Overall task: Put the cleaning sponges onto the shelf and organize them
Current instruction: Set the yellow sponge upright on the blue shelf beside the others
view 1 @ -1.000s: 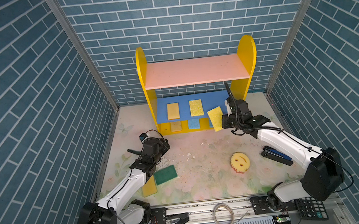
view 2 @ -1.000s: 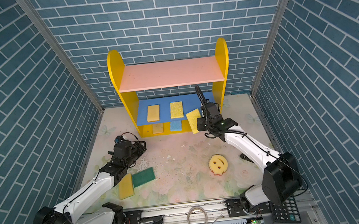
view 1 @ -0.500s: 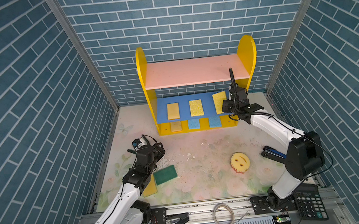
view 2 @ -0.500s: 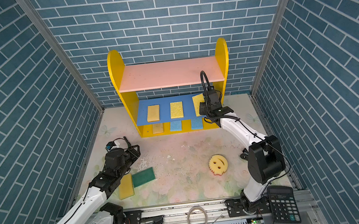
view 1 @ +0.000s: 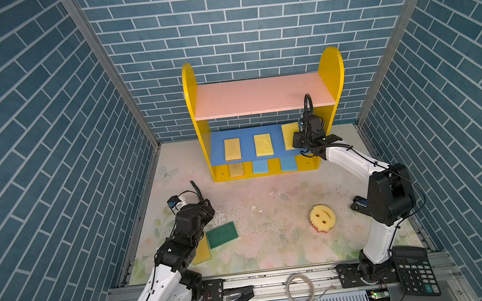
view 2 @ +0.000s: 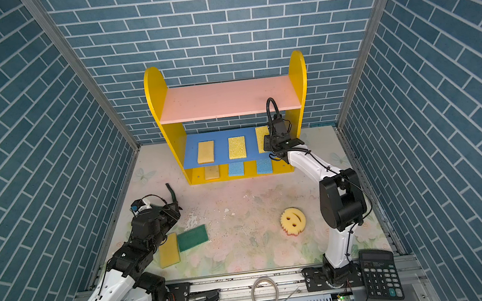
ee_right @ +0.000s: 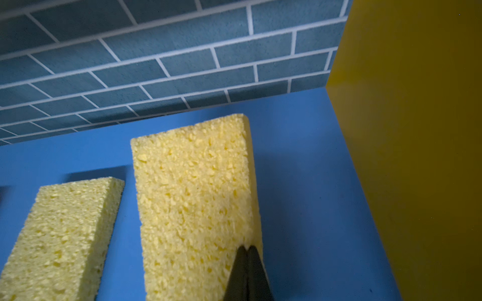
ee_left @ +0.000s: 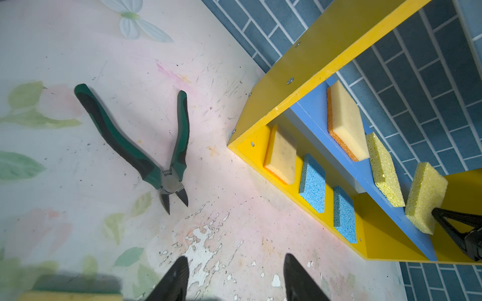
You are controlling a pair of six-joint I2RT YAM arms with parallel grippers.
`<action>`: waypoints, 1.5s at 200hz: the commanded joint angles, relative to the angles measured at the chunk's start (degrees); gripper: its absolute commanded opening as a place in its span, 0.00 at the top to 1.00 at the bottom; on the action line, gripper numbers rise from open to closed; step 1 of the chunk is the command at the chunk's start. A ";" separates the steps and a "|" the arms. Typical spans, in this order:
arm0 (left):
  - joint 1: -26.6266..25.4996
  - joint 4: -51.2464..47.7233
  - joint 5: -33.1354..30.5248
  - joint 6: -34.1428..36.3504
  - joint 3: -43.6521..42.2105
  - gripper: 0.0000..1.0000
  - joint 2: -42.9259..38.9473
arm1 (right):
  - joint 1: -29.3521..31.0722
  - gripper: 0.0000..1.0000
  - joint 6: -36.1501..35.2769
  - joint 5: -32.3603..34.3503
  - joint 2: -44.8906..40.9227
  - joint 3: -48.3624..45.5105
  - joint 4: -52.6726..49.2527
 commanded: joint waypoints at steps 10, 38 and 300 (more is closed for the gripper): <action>-0.17 -3.57 -1.51 0.58 -0.80 0.41 -0.27 | -0.61 1.00 0.06 -0.33 0.89 2.11 -5.15; -0.16 -3.02 -1.15 0.89 -0.48 0.41 0.80 | -0.61 1.00 -0.92 0.81 1.15 2.50 -5.78; -0.21 -3.01 -0.62 -0.14 -0.95 0.41 1.33 | -1.05 1.00 -3.12 -0.88 -0.86 1.06 -7.97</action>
